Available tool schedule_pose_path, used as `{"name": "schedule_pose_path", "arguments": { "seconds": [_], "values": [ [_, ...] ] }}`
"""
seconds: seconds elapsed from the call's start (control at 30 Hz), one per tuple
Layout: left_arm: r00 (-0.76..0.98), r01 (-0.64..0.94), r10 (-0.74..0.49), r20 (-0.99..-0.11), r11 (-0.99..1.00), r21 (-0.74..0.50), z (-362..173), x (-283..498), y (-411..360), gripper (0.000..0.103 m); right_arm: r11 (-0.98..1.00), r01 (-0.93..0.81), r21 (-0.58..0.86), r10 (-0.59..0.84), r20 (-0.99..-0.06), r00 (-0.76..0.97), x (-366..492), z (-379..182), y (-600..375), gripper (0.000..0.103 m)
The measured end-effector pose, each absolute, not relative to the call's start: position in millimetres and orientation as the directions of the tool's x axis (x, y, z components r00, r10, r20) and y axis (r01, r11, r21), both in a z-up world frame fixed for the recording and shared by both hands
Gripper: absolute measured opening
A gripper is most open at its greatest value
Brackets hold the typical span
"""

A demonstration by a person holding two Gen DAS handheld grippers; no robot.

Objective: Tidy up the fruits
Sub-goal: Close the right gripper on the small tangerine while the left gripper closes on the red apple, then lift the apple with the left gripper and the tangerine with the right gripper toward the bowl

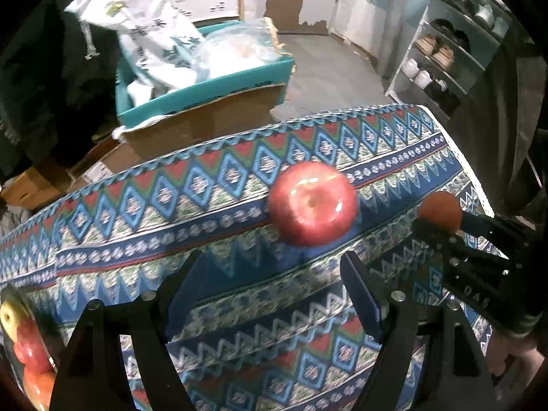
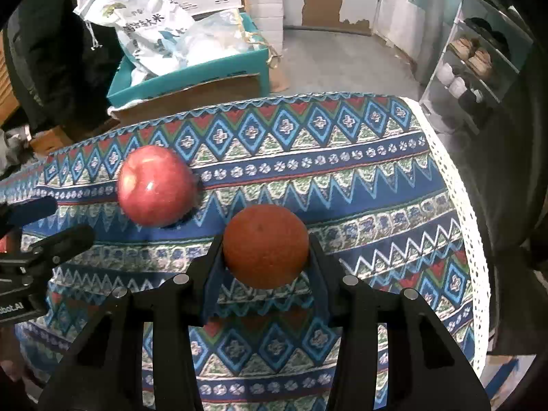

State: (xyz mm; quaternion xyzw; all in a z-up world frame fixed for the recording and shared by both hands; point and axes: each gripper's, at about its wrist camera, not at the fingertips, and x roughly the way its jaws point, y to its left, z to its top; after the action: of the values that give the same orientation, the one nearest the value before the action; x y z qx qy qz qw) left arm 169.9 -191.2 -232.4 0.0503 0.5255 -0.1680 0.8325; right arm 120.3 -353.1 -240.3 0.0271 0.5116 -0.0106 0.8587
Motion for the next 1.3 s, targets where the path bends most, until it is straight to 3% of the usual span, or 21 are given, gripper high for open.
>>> {"name": "schedule_pose_path", "arguments": {
  "seconds": [0.17, 0.73, 0.9, 1.3],
  "values": [
    [0.376, 0.347, -0.247, -0.893, 0.931, -0.111, -239.4, 179.0, -209.4, 0.088, 0.998, 0.056, 0.009, -0.019, -0.879, 0.477, 128.2, -244.1, -360.1, 0.045],
    [0.325, 0.292, -0.281, -0.903, 0.938, -0.187, -272.7, 214.6, -232.1, 0.088, 0.994, 0.104, 0.015, -0.037, -0.880, 0.474, 134.1, -249.1, -387.0, 0.045],
    [0.300, 0.273, -0.289, -0.909, 0.939, -0.208, -281.8, 222.2, -233.3, 0.078, 0.994, 0.107, 0.018, -0.035, -0.882, 0.471, 134.9, -250.9, -388.6, 0.045],
    [0.311, 0.290, -0.289, -0.906, 0.936, -0.199, -283.3, 214.8, -228.3, 0.077, 0.995, 0.102, 0.022, -0.028, -0.885, 0.465, 135.2, -254.3, -385.8, 0.045]
  ]
}}
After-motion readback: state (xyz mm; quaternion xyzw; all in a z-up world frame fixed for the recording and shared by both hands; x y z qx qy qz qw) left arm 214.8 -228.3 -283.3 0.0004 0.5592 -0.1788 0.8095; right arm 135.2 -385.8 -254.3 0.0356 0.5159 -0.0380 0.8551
